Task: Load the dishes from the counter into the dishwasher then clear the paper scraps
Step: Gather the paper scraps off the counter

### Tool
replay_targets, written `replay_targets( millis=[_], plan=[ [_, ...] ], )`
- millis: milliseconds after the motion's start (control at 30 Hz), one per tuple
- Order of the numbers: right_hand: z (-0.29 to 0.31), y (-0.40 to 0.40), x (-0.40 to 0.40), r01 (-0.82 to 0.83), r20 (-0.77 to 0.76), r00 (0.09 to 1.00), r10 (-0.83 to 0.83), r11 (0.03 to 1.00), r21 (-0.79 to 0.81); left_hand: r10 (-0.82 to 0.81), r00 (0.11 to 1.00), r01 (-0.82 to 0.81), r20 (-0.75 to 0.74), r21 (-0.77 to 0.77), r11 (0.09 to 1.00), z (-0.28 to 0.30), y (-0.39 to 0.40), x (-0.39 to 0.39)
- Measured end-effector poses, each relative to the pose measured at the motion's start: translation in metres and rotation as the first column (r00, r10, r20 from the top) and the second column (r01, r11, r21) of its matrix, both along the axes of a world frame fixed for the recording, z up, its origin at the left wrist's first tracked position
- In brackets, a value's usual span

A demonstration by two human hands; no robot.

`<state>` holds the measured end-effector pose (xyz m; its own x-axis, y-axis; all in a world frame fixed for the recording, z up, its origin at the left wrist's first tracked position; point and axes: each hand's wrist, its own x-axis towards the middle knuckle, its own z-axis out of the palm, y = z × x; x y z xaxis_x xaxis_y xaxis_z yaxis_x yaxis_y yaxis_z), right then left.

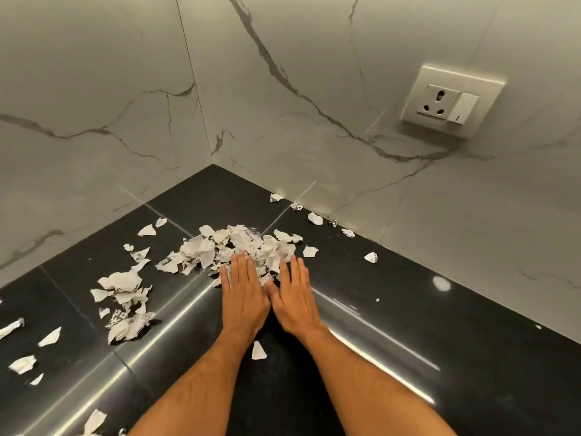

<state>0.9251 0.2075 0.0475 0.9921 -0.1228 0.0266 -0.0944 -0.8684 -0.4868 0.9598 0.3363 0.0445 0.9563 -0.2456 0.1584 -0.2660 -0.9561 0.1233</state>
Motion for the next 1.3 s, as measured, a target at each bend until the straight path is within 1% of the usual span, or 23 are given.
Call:
replay_targets(
  millis=[33,67,100,167,267,333,400,467,533,633,767,800,867,933,1000,1067,1133,1167,1233,1267,1300],
  plan=[
    [0.0,-0.005,0.004,0.011,0.038,0.999,-0.012,1.0,0.009,0.013,1.0,-0.013,0.023,-0.018,1.0,0.006,-0.003,0.001],
    [0.002,-0.014,0.006,0.06,0.074,0.995,-0.062,0.998,0.022,0.003,0.999,-0.001,0.046,-0.033,0.999,0.012,-0.009,0.002],
    [0.003,-0.024,0.008,0.125,0.099,0.987,-0.128,0.992,0.03,-0.03,0.997,0.033,0.071,-0.045,0.998,0.018,-0.017,0.0],
    [0.004,-0.052,0.011,0.251,0.111,0.962,-0.25,0.968,0.003,-0.148,0.985,0.155,0.09,-0.066,0.986,0.023,-0.038,-0.002],
    [-0.002,-0.101,0.016,0.435,0.095,0.899,-0.428,0.897,-0.078,-0.367,0.927,0.373,0.077,-0.081,0.924,0.022,-0.074,-0.004],
    [-0.004,-0.127,0.019,0.541,0.049,0.841,-0.539,0.836,-0.086,-0.491,0.87,0.492,0.042,-0.037,0.87,0.017,-0.096,-0.005],
    [-0.006,-0.14,0.027,0.578,-0.01,0.814,-0.581,0.811,-0.094,-0.563,0.826,0.563,-0.003,0.031,0.826,0.009,-0.109,-0.005],
    [-0.006,-0.14,0.038,0.546,-0.028,0.833,-0.553,0.829,-0.121,-0.589,0.807,0.591,-0.047,0.075,0.803,0.002,-0.111,-0.001],
    [-0.005,-0.132,0.054,0.497,-0.019,0.865,-0.502,0.861,-0.105,-0.599,0.796,0.604,-0.086,0.085,0.792,-0.002,-0.108,0.008],
    [-0.003,-0.12,0.078,0.438,0.006,0.899,-0.439,0.895,-0.088,-0.635,0.77,0.638,-0.058,0.097,0.764,-0.002,-0.099,0.027],
    [-0.003,-0.113,0.104,0.425,0.003,0.904,-0.428,0.896,-0.13,-0.637,0.771,0.63,0.005,0.136,0.765,-0.005,-0.088,0.049],
    [-0.003,-0.111,0.11,0.42,0.0,0.906,-0.424,0.897,-0.141,-0.622,0.783,0.615,0.015,0.136,0.777,-0.006,-0.084,0.052],
    [-0.004,-0.106,0.119,0.387,-0.012,0.919,-0.395,0.905,-0.179,-0.546,0.837,0.54,0.022,0.124,0.832,-0.005,-0.076,0.058],
    [-0.006,-0.099,0.126,0.302,-0.013,0.951,-0.31,0.932,-0.2,-0.45,0.893,0.447,-0.007,0.131,0.885,-0.003,-0.066,0.064],
    [-0.008,-0.088,0.131,0.176,-0.007,0.984,-0.18,0.969,-0.172,-0.413,0.911,0.411,-0.016,0.13,0.902,-0.003,-0.057,0.069],
    [-0.008,-0.077,0.132,0.045,0.041,0.998,-0.042,0.996,-0.079,-0.416,0.909,0.414,-0.003,0.092,0.905,-0.002,-0.05,0.071],
    [-0.007,-0.071,0.13,-0.062,0.097,0.994,0.056,0.996,0.067,-0.424,0.902,0.425,0.081,0.014,0.905,0.003,-0.044,0.071],
    [-0.005,-0.071,0.13,-0.087,0.128,0.989,0.074,0.991,0.097,-0.424,0.893,0.433,0.151,-0.032,0.901,0.008,-0.041,0.071],
    [-0.002,-0.077,0.135,-0.063,0.199,0.979,0.045,0.995,0.08,-0.374,0.885,0.419,0.279,-0.122,0.9,0.02,-0.031,0.075],
    [-0.001,-0.082,0.139,-0.02,0.215,0.977,0.003,0.997,0.076,-0.316,0.895,0.381,0.315,-0.173,0.908,0.026,-0.025,0.079],
    [0.001,-0.086,0.143,0.031,0.195,0.98,-0.048,0.996,0.087,-0.228,0.917,0.31,0.327,-0.226,0.924,0.029,-0.016,0.084]
  ],
)
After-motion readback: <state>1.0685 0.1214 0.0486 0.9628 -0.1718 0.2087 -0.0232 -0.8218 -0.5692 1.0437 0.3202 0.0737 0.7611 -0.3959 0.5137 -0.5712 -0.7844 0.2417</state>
